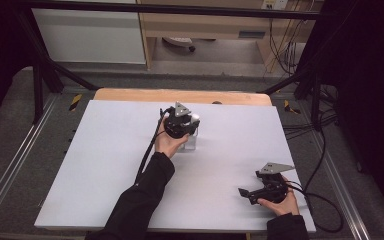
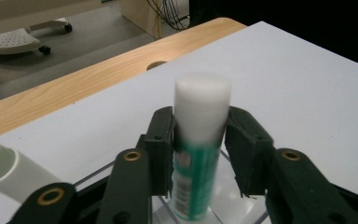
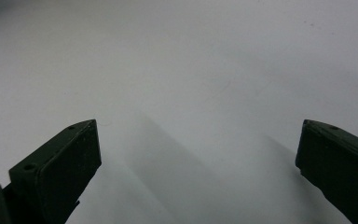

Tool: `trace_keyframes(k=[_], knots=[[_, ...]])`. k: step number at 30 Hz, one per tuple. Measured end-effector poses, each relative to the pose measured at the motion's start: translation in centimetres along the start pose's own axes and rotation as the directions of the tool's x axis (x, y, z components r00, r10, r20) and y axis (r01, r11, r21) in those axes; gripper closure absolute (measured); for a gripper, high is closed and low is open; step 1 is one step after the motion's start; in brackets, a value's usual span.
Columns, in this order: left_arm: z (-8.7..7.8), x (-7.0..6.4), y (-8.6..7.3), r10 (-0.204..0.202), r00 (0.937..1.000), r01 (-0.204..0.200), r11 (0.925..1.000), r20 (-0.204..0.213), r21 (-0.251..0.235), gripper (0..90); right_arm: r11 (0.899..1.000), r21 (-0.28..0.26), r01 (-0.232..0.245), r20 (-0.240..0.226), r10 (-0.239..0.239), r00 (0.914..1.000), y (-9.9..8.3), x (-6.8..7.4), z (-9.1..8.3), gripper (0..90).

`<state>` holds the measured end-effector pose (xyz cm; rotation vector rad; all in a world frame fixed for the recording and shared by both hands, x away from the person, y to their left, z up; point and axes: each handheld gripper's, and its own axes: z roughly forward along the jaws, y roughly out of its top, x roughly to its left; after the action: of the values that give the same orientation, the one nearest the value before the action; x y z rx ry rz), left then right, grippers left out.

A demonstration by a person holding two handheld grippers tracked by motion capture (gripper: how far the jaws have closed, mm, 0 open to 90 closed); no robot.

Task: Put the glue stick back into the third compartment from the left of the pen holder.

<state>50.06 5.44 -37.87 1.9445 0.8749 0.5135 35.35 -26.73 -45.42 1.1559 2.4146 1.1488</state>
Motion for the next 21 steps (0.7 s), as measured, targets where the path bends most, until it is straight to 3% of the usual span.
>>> trace_keyframes(k=[9,11,17,21], knots=[[-3.5,0.1,1.3,0.041,0.9991,-0.041,0.999,0.004,0.016,43.9,1.0,0.001,0.002,0.001,-0.002,1.0,0.0,0.0,0.1,0.5],[-4.4,0.2,1.4,0.033,0.9994,-0.033,0.9991,0.015,0.025,38.5,1.0,0.002,0.0,0.002,0.0,1.0,0.0,0.0,0.0,0.5],[-6.9,0.4,1.3,0.051,0.9985,-0.052,0.9975,0.017,0.048,27.8,1.0,-0.001,-0.004,0.001,0.004,1.0,0.0,0.0,0.1,0.5],[-8.1,0.9,0.5,0.04,0.9984,-0.042,0.9976,0.04,0.054,21.7,1.0,-0.002,-0.004,0.003,0.004,1.0,0.0,0.0,0.0,0.5]])
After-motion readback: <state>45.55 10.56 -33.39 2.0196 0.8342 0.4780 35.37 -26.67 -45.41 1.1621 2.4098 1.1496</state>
